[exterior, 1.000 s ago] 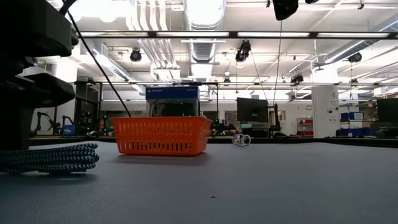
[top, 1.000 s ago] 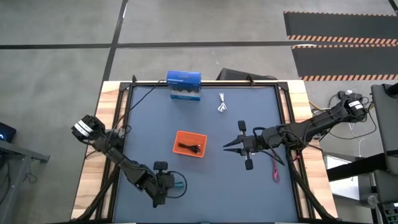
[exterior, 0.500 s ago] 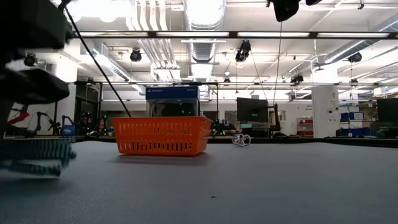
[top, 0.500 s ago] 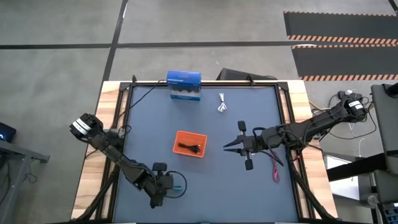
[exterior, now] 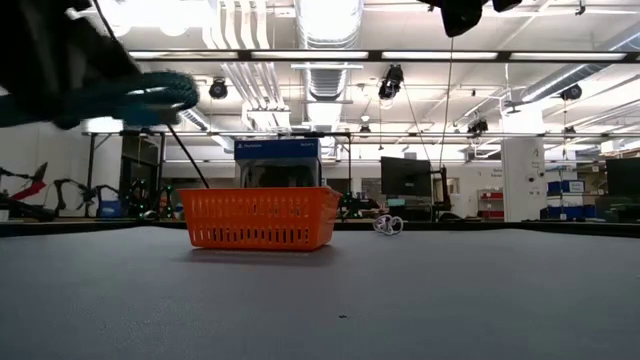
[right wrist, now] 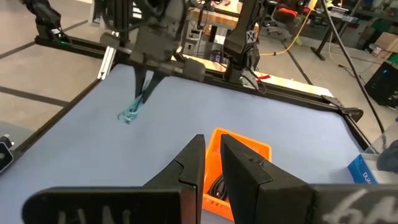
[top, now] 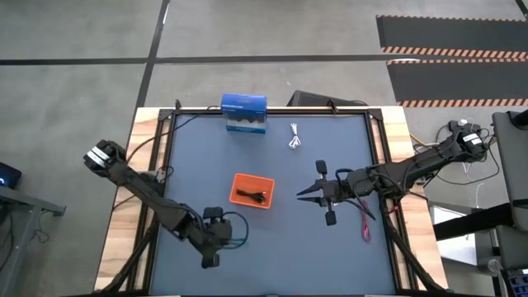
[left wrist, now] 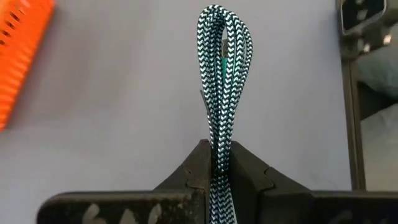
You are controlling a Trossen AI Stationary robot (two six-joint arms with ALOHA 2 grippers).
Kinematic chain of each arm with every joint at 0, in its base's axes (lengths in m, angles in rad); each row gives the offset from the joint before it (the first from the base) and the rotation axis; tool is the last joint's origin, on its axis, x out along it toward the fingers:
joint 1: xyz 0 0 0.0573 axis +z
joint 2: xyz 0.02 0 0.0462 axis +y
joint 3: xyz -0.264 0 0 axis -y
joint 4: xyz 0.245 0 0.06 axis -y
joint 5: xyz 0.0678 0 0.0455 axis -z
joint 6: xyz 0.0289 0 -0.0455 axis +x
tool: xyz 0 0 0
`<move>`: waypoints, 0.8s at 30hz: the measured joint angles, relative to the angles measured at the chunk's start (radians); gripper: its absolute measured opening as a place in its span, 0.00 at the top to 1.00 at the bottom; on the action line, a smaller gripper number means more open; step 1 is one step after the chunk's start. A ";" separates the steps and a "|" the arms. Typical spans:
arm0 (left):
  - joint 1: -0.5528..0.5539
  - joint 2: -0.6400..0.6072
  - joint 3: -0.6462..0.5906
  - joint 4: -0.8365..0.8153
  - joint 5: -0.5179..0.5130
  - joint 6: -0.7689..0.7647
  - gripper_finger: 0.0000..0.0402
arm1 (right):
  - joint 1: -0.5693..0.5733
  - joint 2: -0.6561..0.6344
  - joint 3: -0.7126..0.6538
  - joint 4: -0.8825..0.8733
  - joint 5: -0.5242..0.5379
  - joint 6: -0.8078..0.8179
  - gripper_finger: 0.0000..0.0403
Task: Pick and place USB-C Cables
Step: Put the blue charger cable into the orange bin
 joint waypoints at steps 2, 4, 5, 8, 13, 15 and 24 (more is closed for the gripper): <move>0.020 -0.008 0.009 -0.029 0.002 0.017 0.96 | 0.000 -0.011 0.000 -0.014 0.000 0.001 0.89; 0.036 -0.011 0.025 -0.051 0.002 0.047 0.96 | 0.000 -0.023 0.000 -0.032 0.000 0.001 0.89; 0.044 -0.012 0.034 -0.064 0.003 0.064 0.96 | 0.000 -0.029 0.000 -0.042 0.000 0.001 0.89; 0.072 -0.010 0.069 -0.074 0.003 0.124 0.96 | 0.000 -0.043 0.000 -0.062 0.000 0.009 0.89; 0.120 -0.010 0.116 -0.079 0.003 0.233 0.96 | 0.000 -0.046 0.000 -0.066 -0.001 0.004 0.89; 0.137 -0.010 0.136 -0.079 0.001 0.290 0.96 | 0.000 -0.046 0.000 -0.072 -0.001 0.003 0.89; 0.194 -0.010 0.170 -0.031 -0.105 0.698 0.96 | 0.000 -0.048 0.000 -0.084 -0.002 0.002 0.89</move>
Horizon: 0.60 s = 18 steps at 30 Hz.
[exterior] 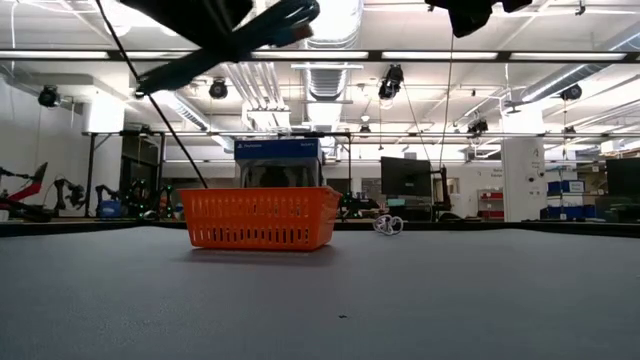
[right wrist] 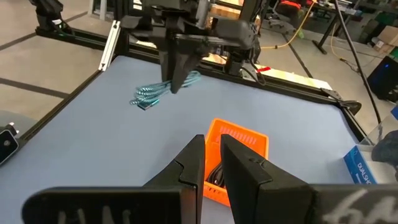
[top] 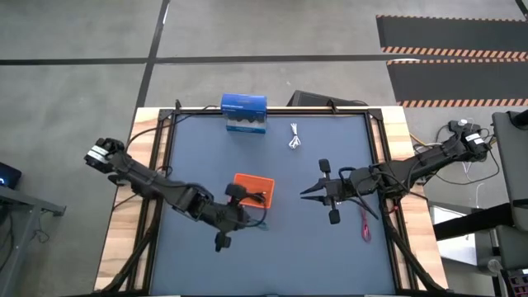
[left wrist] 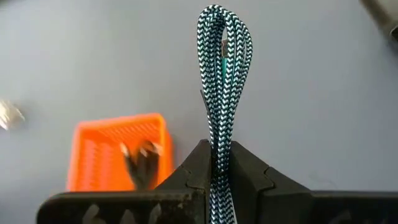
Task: Pick and place USB-C Cables
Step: Put the blue charger cable into the orange bin
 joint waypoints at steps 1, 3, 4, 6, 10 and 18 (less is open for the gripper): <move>0.005 0.002 0.000 0.014 -0.001 0.055 0.96 | 0.000 0.000 0.000 0.000 0.000 0.001 0.89; 0.018 0.008 0.000 0.043 -0.002 0.171 0.96 | 0.000 0.000 0.000 0.000 0.000 0.007 0.89; 0.023 0.009 0.000 0.046 -0.002 0.224 0.96 | 0.000 0.000 0.000 0.000 0.000 0.009 0.89; 0.033 0.010 -0.002 0.038 -0.001 0.324 0.96 | 0.000 0.000 0.000 0.000 0.000 0.011 0.89; 0.043 0.009 -0.023 0.035 0.003 0.492 0.96 | 0.000 0.000 0.000 -0.001 0.000 0.012 0.89; 0.085 0.009 -0.078 0.038 -0.033 0.715 0.89 | 0.000 0.000 0.000 -0.001 0.000 0.015 0.89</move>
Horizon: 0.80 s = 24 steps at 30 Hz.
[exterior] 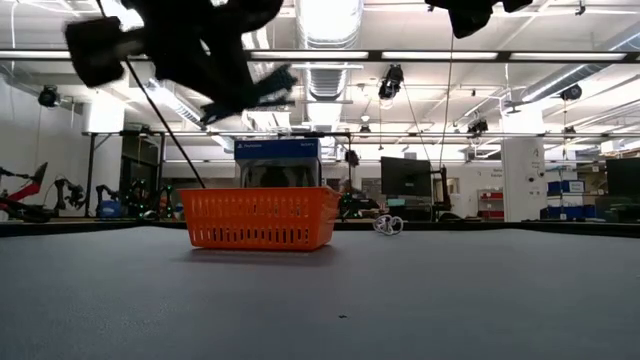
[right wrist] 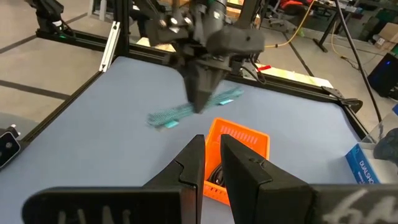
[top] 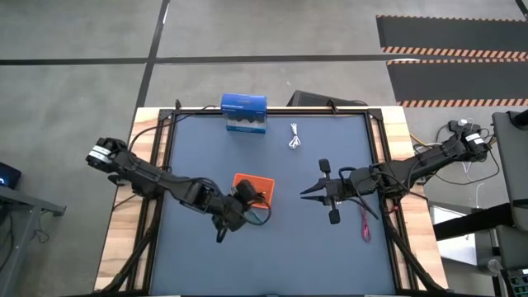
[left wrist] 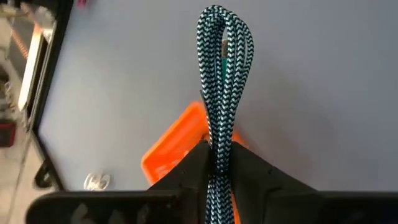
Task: Pick and place USB-C Cables
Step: Put the blue charger cable into the orange bin
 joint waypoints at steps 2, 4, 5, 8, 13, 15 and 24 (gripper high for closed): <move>0.015 0.000 -0.004 0.007 -0.003 0.001 0.89 | 0.000 0.000 0.000 0.000 0.000 0.004 0.89; 0.032 0.004 -0.005 0.016 -0.003 0.000 0.88 | 0.000 0.000 0.000 0.000 0.000 0.010 0.89; 0.042 0.005 -0.006 0.028 -0.003 -0.002 0.88 | 0.000 0.000 0.000 0.000 0.000 0.010 0.89; 0.071 0.006 -0.006 0.095 0.013 -0.002 0.88 | 0.000 0.000 0.000 -0.004 0.000 0.009 0.89; 0.128 0.005 -0.044 0.255 0.115 0.003 0.88 | 0.000 0.000 0.000 -0.005 0.000 0.000 0.89; 0.150 0.005 -0.062 0.275 0.144 0.017 0.87 | 0.000 0.000 0.000 -0.011 0.000 0.002 0.89; 0.193 0.009 -0.089 0.263 0.170 -0.112 0.87 | 0.000 0.000 0.000 -0.027 0.000 0.010 0.89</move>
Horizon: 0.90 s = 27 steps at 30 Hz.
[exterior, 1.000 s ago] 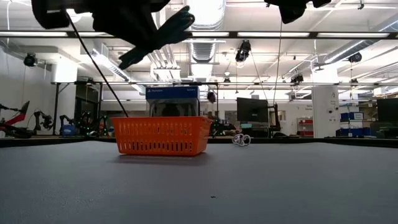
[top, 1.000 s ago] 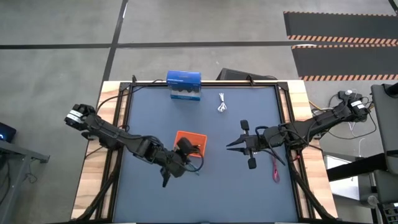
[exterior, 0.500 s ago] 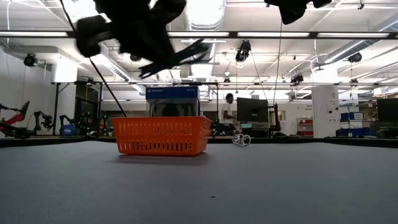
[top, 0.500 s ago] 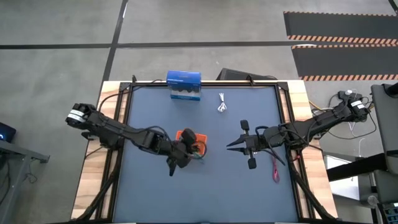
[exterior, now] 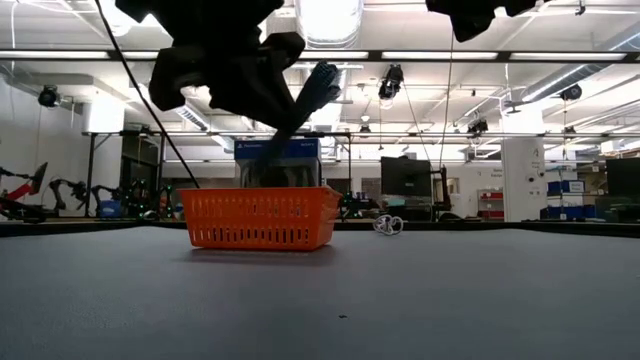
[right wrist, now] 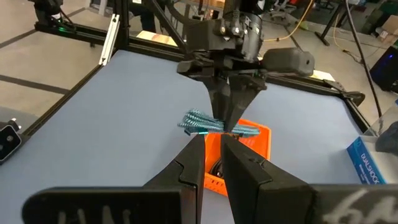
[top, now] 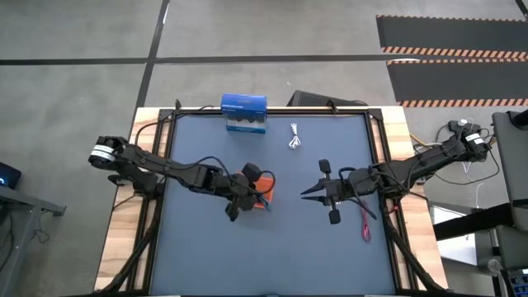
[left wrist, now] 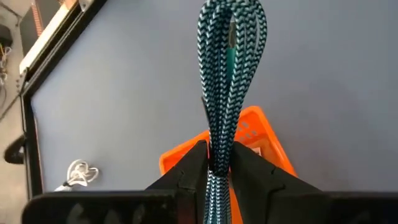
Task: Pick and place USB-C Cables
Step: Put the blue charger cable into the orange bin
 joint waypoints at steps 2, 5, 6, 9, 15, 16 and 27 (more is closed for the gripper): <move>0.000 0.000 -0.003 0.001 0.002 -0.024 0.87 | 0.000 0.000 0.000 0.000 0.000 0.000 0.89; 0.001 -0.001 -0.019 0.000 0.001 -0.026 0.87 | 0.000 0.000 0.000 0.001 0.000 -0.001 0.89; 0.003 -0.001 -0.026 0.000 0.001 -0.026 0.87 | 0.000 0.000 0.000 0.001 0.000 -0.001 0.89; 0.011 -0.001 -0.048 0.000 0.001 -0.027 0.87 | 0.000 0.000 0.000 0.001 0.000 0.000 0.89; 0.017 -0.001 -0.059 0.000 -0.008 -0.028 0.87 | 0.000 0.000 0.000 0.001 0.000 0.000 0.89; 0.017 -0.003 -0.059 0.000 -0.011 -0.028 0.87 | 0.000 0.000 0.000 0.001 0.000 0.000 0.89; 0.018 -0.034 -0.051 -0.013 -0.086 -0.107 0.87 | 0.000 0.000 0.000 0.001 0.000 0.000 0.89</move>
